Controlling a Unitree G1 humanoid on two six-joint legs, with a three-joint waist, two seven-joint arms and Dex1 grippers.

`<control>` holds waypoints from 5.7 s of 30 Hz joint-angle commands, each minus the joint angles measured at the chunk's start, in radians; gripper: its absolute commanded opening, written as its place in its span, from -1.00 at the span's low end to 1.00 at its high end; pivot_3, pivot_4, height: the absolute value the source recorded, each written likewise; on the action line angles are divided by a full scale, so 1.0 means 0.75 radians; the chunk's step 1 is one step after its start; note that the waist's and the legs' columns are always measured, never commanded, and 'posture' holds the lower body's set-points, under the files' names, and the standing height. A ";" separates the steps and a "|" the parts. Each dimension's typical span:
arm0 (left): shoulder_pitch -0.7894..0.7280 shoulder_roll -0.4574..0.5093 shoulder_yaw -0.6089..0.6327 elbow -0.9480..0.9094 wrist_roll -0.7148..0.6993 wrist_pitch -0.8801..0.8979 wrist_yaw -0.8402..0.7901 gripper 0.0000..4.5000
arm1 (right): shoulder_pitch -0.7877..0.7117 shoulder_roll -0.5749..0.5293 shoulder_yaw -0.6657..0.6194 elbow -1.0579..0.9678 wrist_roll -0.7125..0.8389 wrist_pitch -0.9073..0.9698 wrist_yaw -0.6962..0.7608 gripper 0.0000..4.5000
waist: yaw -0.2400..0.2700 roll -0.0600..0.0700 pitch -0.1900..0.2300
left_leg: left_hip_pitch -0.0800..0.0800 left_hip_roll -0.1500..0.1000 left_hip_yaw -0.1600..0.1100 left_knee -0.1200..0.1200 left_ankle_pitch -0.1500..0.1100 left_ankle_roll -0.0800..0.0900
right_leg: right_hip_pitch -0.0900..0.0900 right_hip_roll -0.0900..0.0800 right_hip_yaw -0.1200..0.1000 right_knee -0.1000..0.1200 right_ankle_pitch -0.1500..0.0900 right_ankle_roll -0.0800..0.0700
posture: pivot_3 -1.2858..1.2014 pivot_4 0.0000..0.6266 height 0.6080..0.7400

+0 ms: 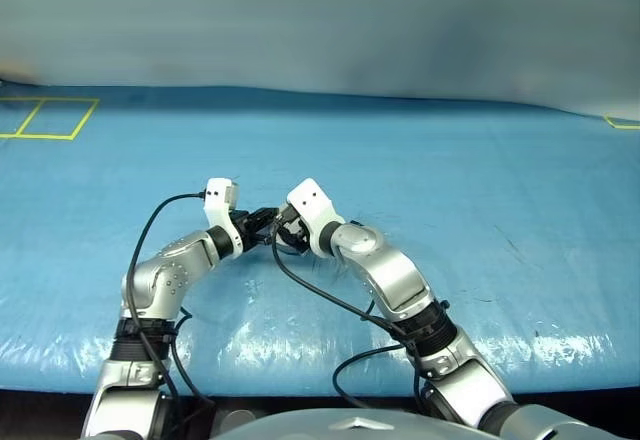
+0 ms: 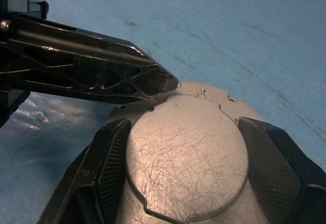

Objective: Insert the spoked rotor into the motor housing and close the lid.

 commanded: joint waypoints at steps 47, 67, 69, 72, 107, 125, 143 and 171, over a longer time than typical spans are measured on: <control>0.004 -0.028 -0.073 -0.101 0.068 0.158 -0.110 -1.00 | 0.331 -0.175 -0.263 -0.348 0.353 0.237 0.233 0.99 | 0.032 -0.002 0.001 | -0.004 0.000 -0.001 -0.008 -0.003 0.000 | 0.001 0.000 0.000 -0.017 0.000 0.002 | 0.03 -0.52 1.00; 0.017 -0.023 -0.080 -0.115 0.092 0.153 -0.152 -1.00 | 0.249 0.370 -1.121 -0.255 0.904 0.553 -0.269 0.99 | 0.037 0.003 0.026 | -0.021 0.000 -0.002 -0.006 -0.004 0.001 | -0.005 -0.001 -0.002 -0.019 0.010 0.005 | 0.03 -0.52 1.00; 0.022 -0.022 -0.078 -0.117 0.094 0.153 -0.153 -1.00 | 0.233 0.390 -1.167 -0.216 0.960 0.598 -0.314 0.99 | 0.037 0.004 0.026 | -0.025 0.000 -0.002 -0.006 -0.004 0.001 | -0.008 -0.001 -0.002 -0.019 0.011 0.005 | 0.03 -0.52 1.00; 0.023 -0.021 -0.074 -0.118 0.095 0.152 -0.153 -1.00 | 0.242 0.399 -1.158 -0.174 1.035 0.646 -0.343 0.99 | 0.034 0.004 0.026 | -0.024 0.000 -0.002 -0.006 -0.004 0.001 | -0.007 -0.001 -0.002 -0.019 0.010 0.003 | 0.03 -0.52 1.00; 0.053 -0.027 -0.052 -0.143 0.101 0.140 -0.142 -1.00 | 0.282 0.470 -0.912 0.125 1.632 0.646 -0.568 0.05 | -0.024 0.008 0.026 | -0.023 0.002 -0.002 -0.004 -0.004 0.002 | -0.008 0.002 -0.002 -0.012 0.010 0.002 | 0.03 -0.52 1.00; 0.270 -0.250 0.551 -0.569 -0.413 0.134 0.314 -0.61 | 0.351 0.464 -0.891 0.042 2.011 0.475 -0.769 0.05 | -0.024 0.007 0.037 | -0.033 0.002 -0.001 0.000 -0.003 0.002 | -0.023 0.002 -0.001 0.003 0.008 -0.001 | 0.03 -0.52 1.00; 0.700 -0.624 0.359 -0.633 -1.225 -0.155 0.573 0.90 | 0.253 0.353 -0.652 -0.048 2.354 0.179 -0.899 0.05 | -0.021 0.005 0.043 | -0.035 0.002 -0.002 0.011 -0.003 0.002 | -0.023 0.004 0.000 0.006 0.008 -0.001 | 0.03 -0.52 1.00; 0.753 -0.562 0.068 -0.583 -1.389 -0.488 0.575 0.04 | 0.270 0.115 -0.420 -0.153 2.389 0.062 -0.892 0.05 | -0.015 0.005 0.043 | -0.040 0.002 -0.003 0.021 -0.004 0.003 | -0.023 0.005 0.000 0.008 0.009 0.001 | 0.03 -0.52 1.00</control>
